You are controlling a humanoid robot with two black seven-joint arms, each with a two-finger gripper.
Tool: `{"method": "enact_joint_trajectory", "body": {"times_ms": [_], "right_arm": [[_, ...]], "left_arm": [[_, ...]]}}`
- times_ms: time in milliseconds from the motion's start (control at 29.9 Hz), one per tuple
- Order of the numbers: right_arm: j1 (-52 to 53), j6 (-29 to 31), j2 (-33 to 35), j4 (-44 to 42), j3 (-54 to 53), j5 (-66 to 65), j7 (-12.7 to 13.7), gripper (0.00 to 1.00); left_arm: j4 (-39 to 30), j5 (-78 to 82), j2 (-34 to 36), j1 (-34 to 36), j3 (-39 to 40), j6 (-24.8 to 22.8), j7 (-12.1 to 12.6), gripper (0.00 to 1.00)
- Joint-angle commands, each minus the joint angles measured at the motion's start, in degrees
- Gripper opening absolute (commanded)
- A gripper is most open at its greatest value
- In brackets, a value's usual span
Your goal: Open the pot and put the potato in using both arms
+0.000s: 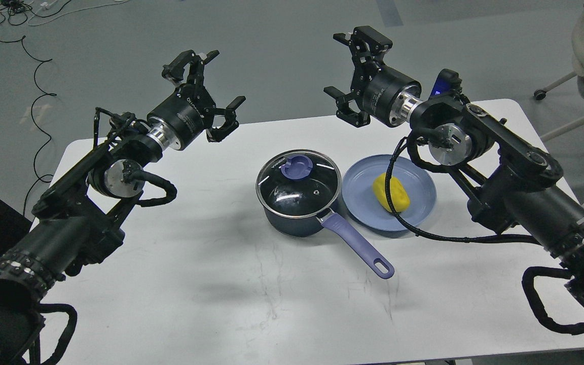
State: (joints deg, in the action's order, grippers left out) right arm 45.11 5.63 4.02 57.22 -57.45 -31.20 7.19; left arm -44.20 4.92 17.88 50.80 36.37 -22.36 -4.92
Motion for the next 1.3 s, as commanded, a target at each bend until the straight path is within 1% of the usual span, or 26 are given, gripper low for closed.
{"method": "enact_joint_trajectory", "body": {"times_ms": [0,201,301,368,401,468,602,669,802,970,1036,1070,1137,1170,1237,1271], "right_arm": [[-0.02,0.0,0.02,0.0,-0.21,0.0,0.02,1.0],[-0.02,0.0,0.02,0.0,-0.21,0.0,0.02,1.0],[-0.02,0.0,0.02,0.0,-0.12,0.0,0.02,1.0],[-0.02,0.0,0.02,0.0,-0.12,0.0,-0.07,1.0],[-0.02,0.0,0.02,0.0,-0.12,0.0,-0.07,1.0],[-0.02,0.0,0.02,0.0,-0.12,0.0,-0.07,1.0],[-0.02,0.0,0.11,0.09,-0.03,0.0,-0.07,1.0],[-0.02,0.0,0.02,0.09,-0.03,0.0,-0.07,1.0],[-0.11,0.0,0.02,0.0,-0.03,0.0,-0.07,1.0],[-0.02,0.0,0.02,0.09,0.06,0.0,-0.07,1.0],[-0.02,0.0,0.02,0.09,0.06,0.0,-0.07,1.0],[-0.02,0.0,0.11,0.09,0.06,0.0,-0.07,1.0],[-0.11,0.0,0.2,0.09,0.06,0.0,-0.07,1.0],[-0.11,0.0,0.54,0.18,-0.21,0.0,-0.07,1.0],[-0.02,0.0,1.07,0.18,-0.47,0.0,-0.07,1.0],[-0.02,0.0,1.86,0.18,-0.91,0.0,-0.07,1.0]], "left_arm": [[0.0,0.0,-0.04,0.0,0.01,-0.05,-0.09,0.98],[0.0,0.0,-0.04,0.0,0.19,0.04,-0.27,0.98],[0.0,0.09,-0.04,0.0,0.19,0.56,-1.32,0.98],[0.08,0.09,-0.04,0.43,0.1,2.58,-2.72,0.98],[0.08,0.18,0.05,0.61,0.1,3.02,-2.99,0.98],[0.17,0.09,0.58,1.05,0.19,3.82,-3.17,0.98],[0.0,0.27,1.63,1.4,0.01,3.29,-3.08,0.98],[0.0,0.7,1.55,1.4,0.01,3.64,-3.43,0.98],[0.0,0.97,1.54,1.4,-0.25,3.91,-5.71,0.98],[0.0,1.76,1.37,1.84,-0.95,4.34,-5.72,0.98],[0.0,4.56,1.28,2.89,-1.22,6.36,-5.8,0.98],[-0.09,8.05,1.19,3.33,-1.22,8.19,-5.89,0.98],[-0.62,15.45,1.37,3.6,-1.22,8.83,-6.94,0.98],[-2.01,21.13,1.63,3.77,-1.22,8.83,-8.25,0.98],[-4.47,27.05,2.42,4.13,-1.22,9.18,-9.66,0.98],[-7.36,32.55,3.56,4.13,-1.22,9.53,-10.98,0.98]]}}
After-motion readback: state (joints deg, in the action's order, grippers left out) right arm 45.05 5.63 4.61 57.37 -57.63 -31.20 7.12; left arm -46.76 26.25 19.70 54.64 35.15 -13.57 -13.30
